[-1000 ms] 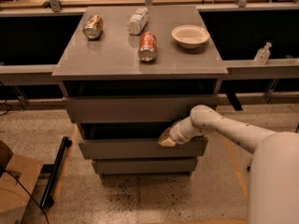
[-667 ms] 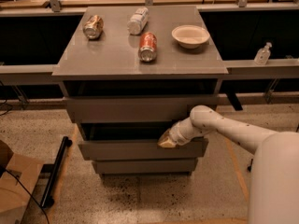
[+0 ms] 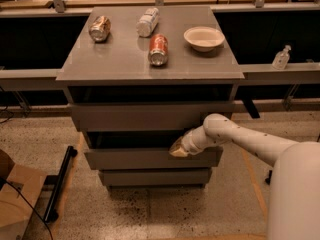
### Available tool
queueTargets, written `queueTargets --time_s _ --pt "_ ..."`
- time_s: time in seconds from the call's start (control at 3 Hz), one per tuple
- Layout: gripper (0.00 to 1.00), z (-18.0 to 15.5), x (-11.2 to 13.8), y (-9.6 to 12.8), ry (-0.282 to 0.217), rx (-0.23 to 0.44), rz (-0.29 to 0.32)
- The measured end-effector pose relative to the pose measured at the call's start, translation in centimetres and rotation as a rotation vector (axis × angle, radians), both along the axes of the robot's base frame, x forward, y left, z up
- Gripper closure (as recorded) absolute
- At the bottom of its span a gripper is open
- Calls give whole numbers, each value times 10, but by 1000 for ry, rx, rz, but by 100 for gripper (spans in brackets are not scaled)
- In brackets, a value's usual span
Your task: Close middle drawer
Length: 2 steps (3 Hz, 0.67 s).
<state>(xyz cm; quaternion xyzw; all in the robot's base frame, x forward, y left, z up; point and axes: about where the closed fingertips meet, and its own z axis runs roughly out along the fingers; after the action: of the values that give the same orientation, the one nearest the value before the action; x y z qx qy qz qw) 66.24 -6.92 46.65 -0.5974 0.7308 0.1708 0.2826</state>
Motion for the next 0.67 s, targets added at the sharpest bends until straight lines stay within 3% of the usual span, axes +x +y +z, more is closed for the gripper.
queueTargets --time_s 0.33,0.67 --pt "100 0 0 0 0 0 0" --pt "100 2 8 4 -54 25 -28"
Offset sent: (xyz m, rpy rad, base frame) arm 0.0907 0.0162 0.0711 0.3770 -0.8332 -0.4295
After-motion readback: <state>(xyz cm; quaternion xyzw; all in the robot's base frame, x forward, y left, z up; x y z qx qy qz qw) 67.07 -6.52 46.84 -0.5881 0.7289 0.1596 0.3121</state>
